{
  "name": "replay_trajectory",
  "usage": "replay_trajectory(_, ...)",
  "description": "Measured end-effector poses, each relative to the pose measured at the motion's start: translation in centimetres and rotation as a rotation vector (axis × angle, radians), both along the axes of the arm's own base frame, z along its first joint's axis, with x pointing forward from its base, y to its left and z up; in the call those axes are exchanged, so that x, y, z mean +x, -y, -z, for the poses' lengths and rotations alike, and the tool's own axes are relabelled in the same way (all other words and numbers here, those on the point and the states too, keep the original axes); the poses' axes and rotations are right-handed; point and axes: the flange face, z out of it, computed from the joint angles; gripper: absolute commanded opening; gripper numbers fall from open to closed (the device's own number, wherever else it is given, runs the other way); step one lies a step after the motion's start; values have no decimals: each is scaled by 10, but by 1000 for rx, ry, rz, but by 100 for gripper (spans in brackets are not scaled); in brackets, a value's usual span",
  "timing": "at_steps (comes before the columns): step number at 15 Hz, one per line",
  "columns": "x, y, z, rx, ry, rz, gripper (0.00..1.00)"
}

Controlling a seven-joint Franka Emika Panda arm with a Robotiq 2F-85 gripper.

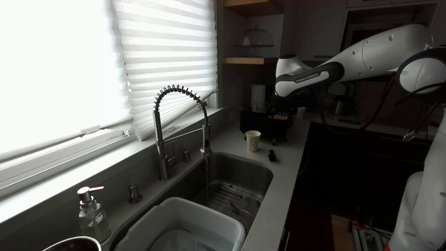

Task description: Pick up the black scoop and use it to move one scoop of water from the tap into the styrofoam cup

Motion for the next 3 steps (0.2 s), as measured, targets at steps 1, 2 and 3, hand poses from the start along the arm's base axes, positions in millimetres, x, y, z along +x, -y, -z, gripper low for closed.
replay_trajectory(1, -2, 0, -7, -1, 3, 2, 100)
replay_trajectory(2, -4, -1, -13, -4, 8, 3, 100)
replay_trajectory(3, -6, -1, -16, -8, 12, 3, 100)
